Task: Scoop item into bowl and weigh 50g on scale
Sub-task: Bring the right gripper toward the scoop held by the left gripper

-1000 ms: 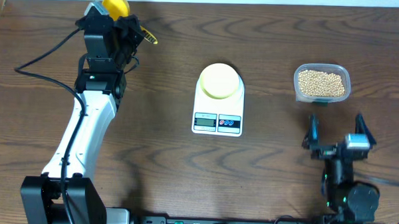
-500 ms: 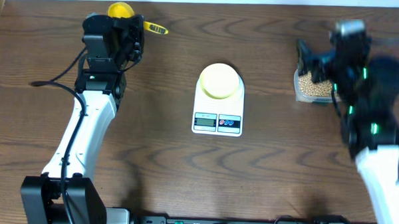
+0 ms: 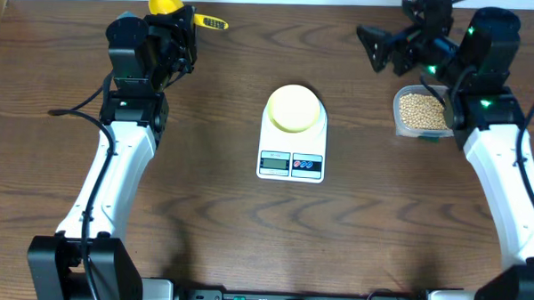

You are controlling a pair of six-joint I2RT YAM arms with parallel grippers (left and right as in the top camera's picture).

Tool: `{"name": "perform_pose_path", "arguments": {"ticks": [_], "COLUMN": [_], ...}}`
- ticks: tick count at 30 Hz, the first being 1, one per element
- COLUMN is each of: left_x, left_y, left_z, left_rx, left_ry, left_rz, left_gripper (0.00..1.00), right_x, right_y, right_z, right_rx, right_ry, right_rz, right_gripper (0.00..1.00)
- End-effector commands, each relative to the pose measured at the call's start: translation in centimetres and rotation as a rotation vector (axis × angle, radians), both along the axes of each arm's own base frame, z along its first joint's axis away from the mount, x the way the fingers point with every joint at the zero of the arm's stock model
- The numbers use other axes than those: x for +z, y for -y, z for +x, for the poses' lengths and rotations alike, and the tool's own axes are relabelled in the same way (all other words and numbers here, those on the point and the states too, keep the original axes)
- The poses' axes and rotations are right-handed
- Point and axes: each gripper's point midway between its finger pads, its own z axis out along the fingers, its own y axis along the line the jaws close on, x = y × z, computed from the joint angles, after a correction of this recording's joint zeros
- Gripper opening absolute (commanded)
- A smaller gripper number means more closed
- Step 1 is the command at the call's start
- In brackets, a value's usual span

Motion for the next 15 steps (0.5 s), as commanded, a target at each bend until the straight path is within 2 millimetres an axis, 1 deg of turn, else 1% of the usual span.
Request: {"name": "perform_pose_path", "arguments": {"ticks": [1, 2, 3, 4, 5, 7, 10, 13, 15], "left_x": [1.4, 1.4, 1.4, 1.4, 1.4, 1.4, 1.4, 1.3, 1.3], "left_y": [0.4, 0.6, 0.7, 0.9, 1.2, 1.9, 2.8, 3.4, 4.3], "left_z": [-0.1, -0.1, -0.2, -0.2, -0.2, -0.3, -0.4, -0.3, -0.5], "left_rx": [-0.013, -0.013, -0.014, -0.017, -0.020, -0.030, -0.027, -0.008, -0.017], "left_ry": [0.025, 0.021, 0.018, 0.016, 0.014, 0.008, 0.001, -0.002, -0.002], "left_rz": [-0.030, -0.042, -0.052, -0.057, -0.064, -0.081, -0.100, -0.103, -0.101], "left_gripper": [0.08, 0.07, 0.07, 0.07, 0.07, 0.07, 0.07, 0.07, 0.07], "right_x": [1.4, 1.3, 1.1, 0.8, 0.5, 0.0, -0.6, -0.6, -0.5], "right_y": [-1.4, -1.3, -1.2, -1.3, -1.6, -2.8, -5.0, -6.2, -7.0], "right_z": [0.2, 0.7, 1.2, 1.4, 1.5, 1.3, 0.8, 0.6, 0.5], "right_rx": [0.033, 0.006, -0.023, -0.036, -0.043, -0.027, 0.004, 0.006, 0.000], "right_ry": [-0.133, -0.166, -0.209, -0.245, -0.272, -0.308, -0.331, -0.326, -0.318], "right_rz": [0.241, 0.292, 0.347, 0.382, 0.405, 0.421, 0.417, 0.413, 0.411], "right_gripper": [0.64, 0.48, 0.39, 0.37, 0.37, 0.38, 0.43, 0.45, 0.49]}}
